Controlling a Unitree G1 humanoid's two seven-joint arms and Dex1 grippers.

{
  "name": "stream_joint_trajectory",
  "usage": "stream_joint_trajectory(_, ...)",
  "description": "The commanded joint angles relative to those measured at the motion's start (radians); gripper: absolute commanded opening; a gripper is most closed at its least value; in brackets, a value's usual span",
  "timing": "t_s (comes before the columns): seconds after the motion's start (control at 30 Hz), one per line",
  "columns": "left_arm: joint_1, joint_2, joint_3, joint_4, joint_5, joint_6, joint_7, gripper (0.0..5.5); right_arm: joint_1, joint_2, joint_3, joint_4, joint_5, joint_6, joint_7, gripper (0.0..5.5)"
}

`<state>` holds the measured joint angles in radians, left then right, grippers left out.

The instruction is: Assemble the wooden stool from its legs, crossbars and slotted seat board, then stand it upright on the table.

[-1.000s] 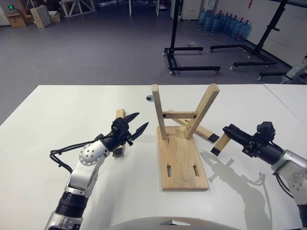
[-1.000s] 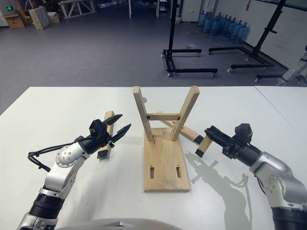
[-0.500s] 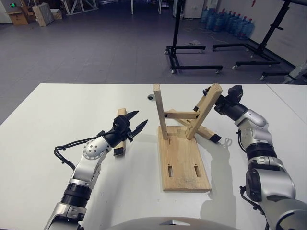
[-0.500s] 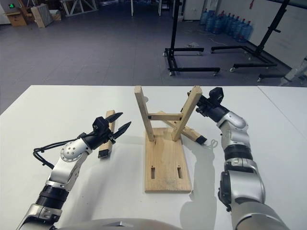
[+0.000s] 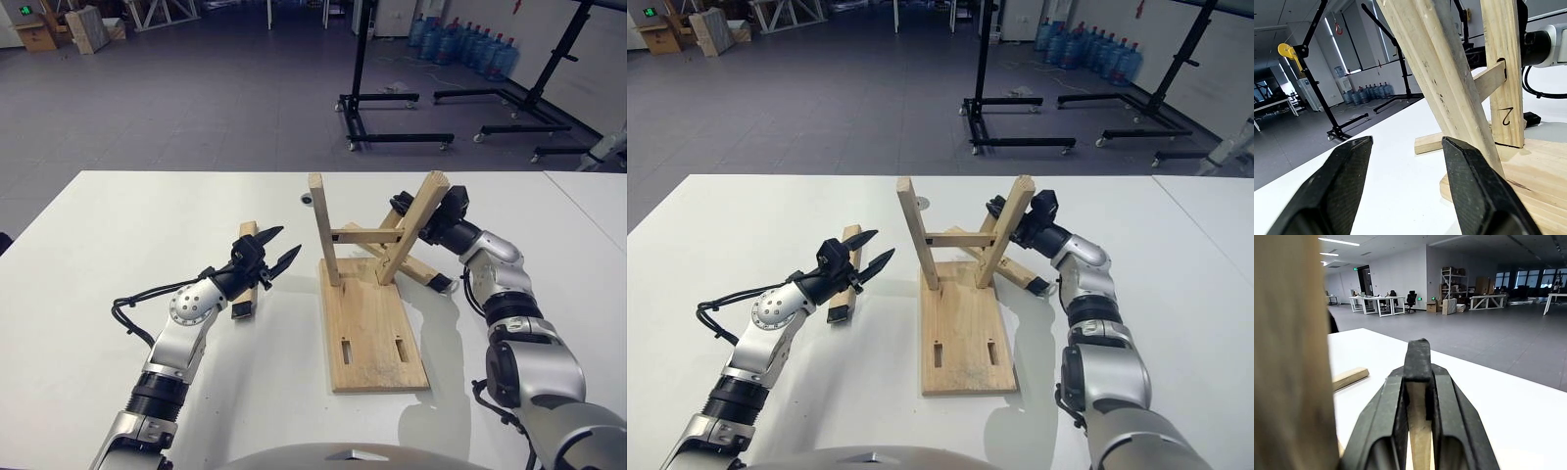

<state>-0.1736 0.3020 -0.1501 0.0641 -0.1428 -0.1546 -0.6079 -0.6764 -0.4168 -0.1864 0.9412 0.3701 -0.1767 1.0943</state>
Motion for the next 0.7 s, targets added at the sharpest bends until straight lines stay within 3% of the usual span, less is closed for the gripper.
stream_joint_trajectory(0.03, -0.019, 0.005, -0.001, 0.014, 0.016, -0.001, -0.006, 2.58, 0.009, -0.01, -0.001, 0.042, -0.037, -0.027, -0.017, 0.4)
stream_joint_trajectory(0.7, -0.01, 0.006, 0.007, 0.016, 0.015, -0.007, -0.003, 2.58, -0.005, -0.042, -0.061, 0.016, -0.012, -0.02, 0.001, 0.4)
